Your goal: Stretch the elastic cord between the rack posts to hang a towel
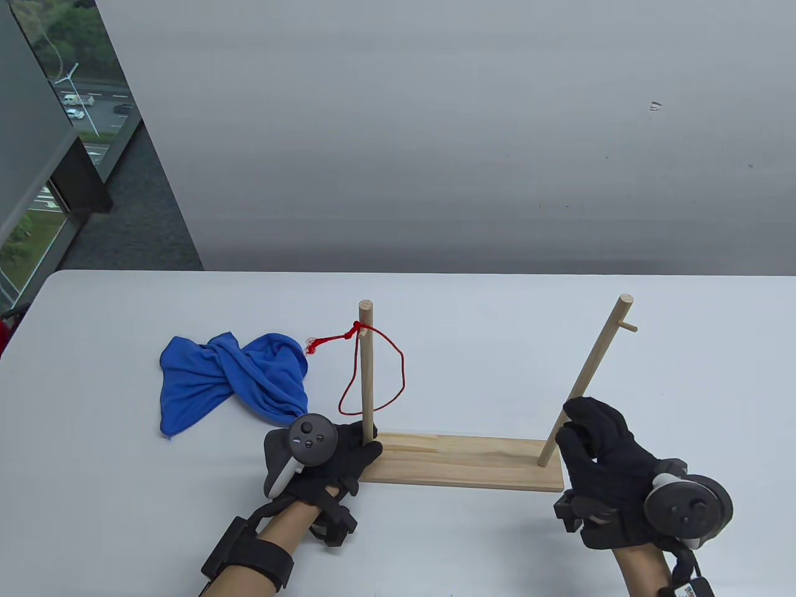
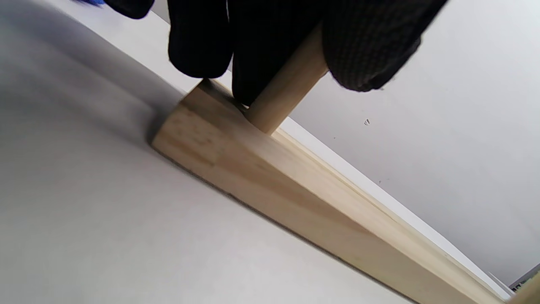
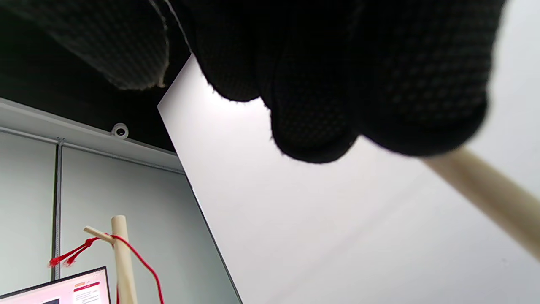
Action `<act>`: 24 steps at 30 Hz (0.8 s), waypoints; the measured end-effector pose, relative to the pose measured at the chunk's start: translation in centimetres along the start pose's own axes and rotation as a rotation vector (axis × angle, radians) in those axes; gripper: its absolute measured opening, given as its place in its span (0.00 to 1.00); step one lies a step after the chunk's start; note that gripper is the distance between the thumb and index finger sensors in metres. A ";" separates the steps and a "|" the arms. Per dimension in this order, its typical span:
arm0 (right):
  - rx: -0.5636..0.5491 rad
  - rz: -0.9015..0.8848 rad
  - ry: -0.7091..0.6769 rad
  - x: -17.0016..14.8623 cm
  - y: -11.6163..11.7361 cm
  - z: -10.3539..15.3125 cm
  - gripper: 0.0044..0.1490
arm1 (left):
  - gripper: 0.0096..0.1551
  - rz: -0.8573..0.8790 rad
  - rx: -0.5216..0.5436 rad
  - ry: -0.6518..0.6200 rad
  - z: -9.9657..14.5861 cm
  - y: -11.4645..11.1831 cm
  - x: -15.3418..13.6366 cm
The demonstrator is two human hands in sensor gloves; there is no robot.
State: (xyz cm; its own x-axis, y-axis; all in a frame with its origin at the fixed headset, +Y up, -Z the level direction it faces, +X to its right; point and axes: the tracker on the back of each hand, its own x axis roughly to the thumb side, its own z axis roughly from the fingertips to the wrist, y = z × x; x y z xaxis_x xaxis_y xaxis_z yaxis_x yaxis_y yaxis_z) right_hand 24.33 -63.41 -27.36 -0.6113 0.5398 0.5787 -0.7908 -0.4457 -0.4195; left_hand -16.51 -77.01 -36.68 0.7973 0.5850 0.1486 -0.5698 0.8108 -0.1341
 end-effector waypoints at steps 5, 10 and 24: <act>0.053 -0.021 -0.049 2.0 2.2 -2.1 0.37 | 0.28 -0.016 0.010 -0.010 0.0 0.0 0.1; 0.171 -0.042 -0.047 3.2 5.7 -4.0 0.39 | 0.28 -0.029 0.013 -0.014 0.0 -0.1 0.2; 0.474 -0.071 0.023 4.4 14.9 -8.0 0.50 | 0.28 -0.042 0.017 -0.011 0.0 -0.2 0.3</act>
State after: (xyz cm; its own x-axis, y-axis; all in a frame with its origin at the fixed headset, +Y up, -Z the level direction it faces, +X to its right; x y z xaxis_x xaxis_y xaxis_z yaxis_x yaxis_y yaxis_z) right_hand 9.59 -62.00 -36.68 -0.5607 0.5939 0.5770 -0.7326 -0.6806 -0.0114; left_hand -16.16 -76.97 -36.58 0.8185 0.5504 0.1646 -0.5391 0.8349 -0.1109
